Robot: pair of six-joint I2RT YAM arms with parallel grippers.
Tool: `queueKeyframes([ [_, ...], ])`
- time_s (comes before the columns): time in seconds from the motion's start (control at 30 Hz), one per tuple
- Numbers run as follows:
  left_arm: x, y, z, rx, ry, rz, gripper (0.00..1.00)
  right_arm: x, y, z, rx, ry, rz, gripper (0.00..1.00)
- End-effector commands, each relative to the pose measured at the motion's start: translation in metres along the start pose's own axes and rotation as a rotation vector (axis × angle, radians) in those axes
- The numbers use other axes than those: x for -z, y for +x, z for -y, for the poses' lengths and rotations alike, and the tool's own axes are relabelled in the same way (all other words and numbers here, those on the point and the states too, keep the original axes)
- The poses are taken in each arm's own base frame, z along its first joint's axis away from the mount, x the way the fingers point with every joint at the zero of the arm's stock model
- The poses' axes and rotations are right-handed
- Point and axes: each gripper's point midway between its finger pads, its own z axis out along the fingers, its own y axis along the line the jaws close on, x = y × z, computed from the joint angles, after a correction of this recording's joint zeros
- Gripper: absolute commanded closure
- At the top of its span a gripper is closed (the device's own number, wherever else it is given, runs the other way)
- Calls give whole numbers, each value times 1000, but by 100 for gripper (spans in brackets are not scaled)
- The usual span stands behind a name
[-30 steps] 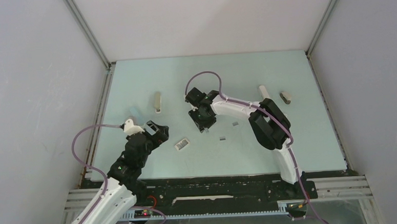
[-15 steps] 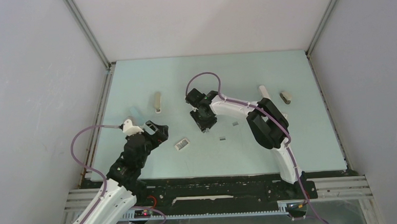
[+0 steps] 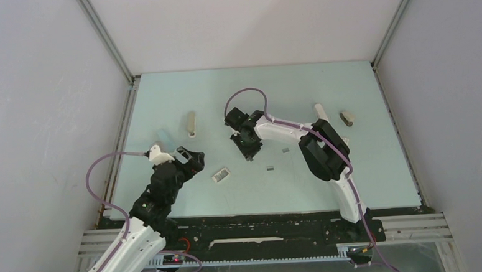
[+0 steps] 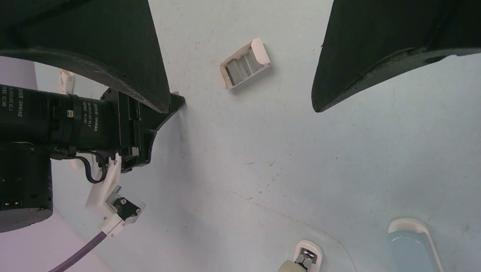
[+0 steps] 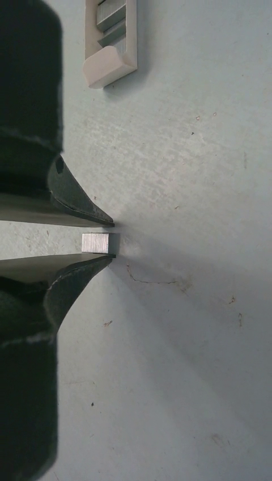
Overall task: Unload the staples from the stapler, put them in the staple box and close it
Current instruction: Pick up the staple from the center of the board, then place the staple in the staple box.
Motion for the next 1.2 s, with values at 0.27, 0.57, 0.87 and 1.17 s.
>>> queueKeyframes([
  [0.27,-3,-1,-3,22,-1,24,0,-4,-1,-5,53,-11,-4,82],
  [0.57,0,-3,-3,28,1,32,0,23,-12,-19,81,-49,101,87],
  [0.87,0,6,-15,58,-42,16,0,57,-17,-55,108,-149,182,88],
  [1.17,-5,18,-40,91,-157,3,7,78,-26,-99,58,-308,246,88],
])
